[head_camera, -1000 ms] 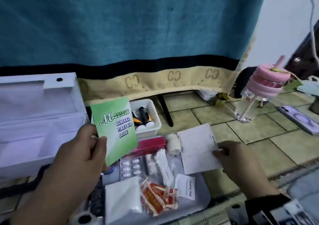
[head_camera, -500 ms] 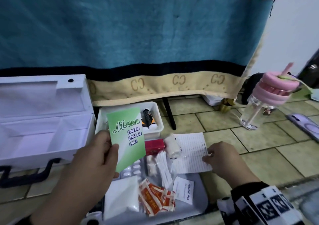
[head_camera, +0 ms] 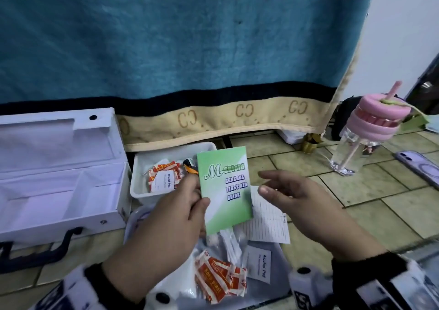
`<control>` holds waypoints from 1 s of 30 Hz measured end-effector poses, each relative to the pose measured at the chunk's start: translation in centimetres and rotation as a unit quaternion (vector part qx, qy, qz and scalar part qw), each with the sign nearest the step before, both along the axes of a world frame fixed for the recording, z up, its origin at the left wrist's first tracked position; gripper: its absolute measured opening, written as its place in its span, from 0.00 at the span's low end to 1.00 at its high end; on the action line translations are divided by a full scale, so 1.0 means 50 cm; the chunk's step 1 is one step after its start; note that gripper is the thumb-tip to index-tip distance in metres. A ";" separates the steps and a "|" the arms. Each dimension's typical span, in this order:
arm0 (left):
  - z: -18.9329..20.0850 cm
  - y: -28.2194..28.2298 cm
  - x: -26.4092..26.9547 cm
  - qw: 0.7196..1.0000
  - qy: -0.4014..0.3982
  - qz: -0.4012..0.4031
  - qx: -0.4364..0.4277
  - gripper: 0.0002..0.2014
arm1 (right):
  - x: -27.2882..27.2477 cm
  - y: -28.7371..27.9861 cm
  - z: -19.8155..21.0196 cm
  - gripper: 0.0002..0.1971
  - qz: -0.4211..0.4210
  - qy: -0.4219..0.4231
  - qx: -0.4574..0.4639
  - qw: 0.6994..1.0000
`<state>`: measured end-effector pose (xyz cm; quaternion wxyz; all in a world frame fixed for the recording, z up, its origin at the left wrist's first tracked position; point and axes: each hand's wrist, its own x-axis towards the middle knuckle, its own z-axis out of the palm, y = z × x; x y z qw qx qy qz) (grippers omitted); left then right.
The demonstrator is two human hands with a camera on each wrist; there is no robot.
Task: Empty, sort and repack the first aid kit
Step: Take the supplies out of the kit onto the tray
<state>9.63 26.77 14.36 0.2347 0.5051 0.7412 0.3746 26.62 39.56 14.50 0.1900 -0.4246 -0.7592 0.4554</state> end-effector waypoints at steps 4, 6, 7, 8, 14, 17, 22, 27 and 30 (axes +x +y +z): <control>0.002 0.023 0.016 0.999 0.000 -0.045 0.028 0.06 | -0.012 -0.001 -0.006 0.03 -0.073 0.078 -0.029 0.994; 0.004 0.020 0.005 0.998 0.012 -0.048 0.034 0.10 | 0.017 0.031 -0.021 0.05 -0.168 0.055 0.033 0.984; 0.006 0.017 -0.005 0.998 0.017 -0.040 0.036 0.11 | 0.037 0.053 -0.030 0.03 -0.205 0.011 0.082 0.975; 0.009 0.013 -0.017 0.999 0.020 -0.028 0.039 0.12 | 0.053 0.070 -0.036 0.01 -0.226 -0.042 0.124 0.965; 0.029 -0.010 -0.104 0.995 0.051 0.070 0.039 0.08 | 0.048 0.099 -0.088 0.06 -0.144 -0.285 0.109 0.941; 0.036 -0.025 -0.145 0.991 0.088 0.098 0.018 0.06 | 0.014 0.095 -0.111 0.08 -0.112 -0.291 0.086 0.946; 0.010 -0.044 -0.245 0.960 0.221 0.099 -0.144 0.08 | -0.026 0.088 -0.112 0.10 -0.064 -0.328 0.104 0.937; -0.043 -0.064 -0.324 0.930 0.238 0.074 -0.269 0.14 | -0.043 0.097 -0.070 0.18 -0.053 -0.371 0.175 0.911; -0.071 -0.067 -0.333 0.922 0.232 0.040 -0.308 0.16 | -0.091 0.094 -0.019 0.16 -0.019 -0.306 0.230 0.924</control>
